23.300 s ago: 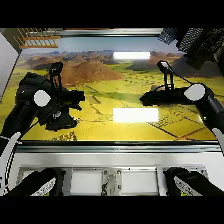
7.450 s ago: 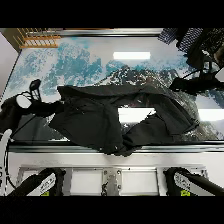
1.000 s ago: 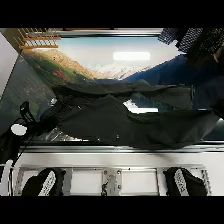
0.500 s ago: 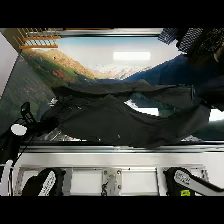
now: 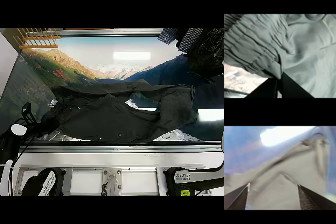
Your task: Fold the clothes and pants, and hang the long-sleeved shirts on hangers.
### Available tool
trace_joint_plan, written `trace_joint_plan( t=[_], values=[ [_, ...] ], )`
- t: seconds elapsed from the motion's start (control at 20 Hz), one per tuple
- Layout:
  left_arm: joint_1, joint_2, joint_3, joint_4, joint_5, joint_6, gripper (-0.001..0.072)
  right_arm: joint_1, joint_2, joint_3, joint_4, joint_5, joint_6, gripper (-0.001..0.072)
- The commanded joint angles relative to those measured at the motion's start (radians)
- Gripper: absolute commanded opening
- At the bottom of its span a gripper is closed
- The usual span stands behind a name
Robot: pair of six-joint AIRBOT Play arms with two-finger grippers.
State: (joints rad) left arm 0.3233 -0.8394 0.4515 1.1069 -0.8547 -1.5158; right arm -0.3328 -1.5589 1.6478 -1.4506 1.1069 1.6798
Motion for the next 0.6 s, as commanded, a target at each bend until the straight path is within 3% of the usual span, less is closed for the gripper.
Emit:
trace_joint_plan(
  t=[0.0, 0.2, 0.3, 0.45, 0.55],
  values=[
    [0.0, 0.001, 0.0, 0.0, -0.01, 0.001, 0.0011, -0.085, 0.08, -0.127, -0.089, 0.098, -0.042, 0.0655],
    [0.0, 0.001, -0.001, 0.0, -0.01, 0.001, 0.0011, -0.273, 0.214, -0.566, -0.024, 0.063, -0.042, 0.0655],
    [0.0, 0.001, 0.0, 0.0, -0.009, 0.001, 0.0012, -0.38, 0.246, -0.753, 0.102, -0.022, -0.07, 0.0656],
    [0.0, 0.001, 0.0, 0.0, -0.01, 0.001, 0.0012, -0.49, 0.245, -0.924, 0.457, -0.097, -0.328, 0.0656],
    [0.0, 0.001, 0.0, 0.0, -0.008, 0.001, 0.0012, -0.489, 0.241, -0.97, 0.554, -0.132, -0.394, 0.0656]
  ],
)
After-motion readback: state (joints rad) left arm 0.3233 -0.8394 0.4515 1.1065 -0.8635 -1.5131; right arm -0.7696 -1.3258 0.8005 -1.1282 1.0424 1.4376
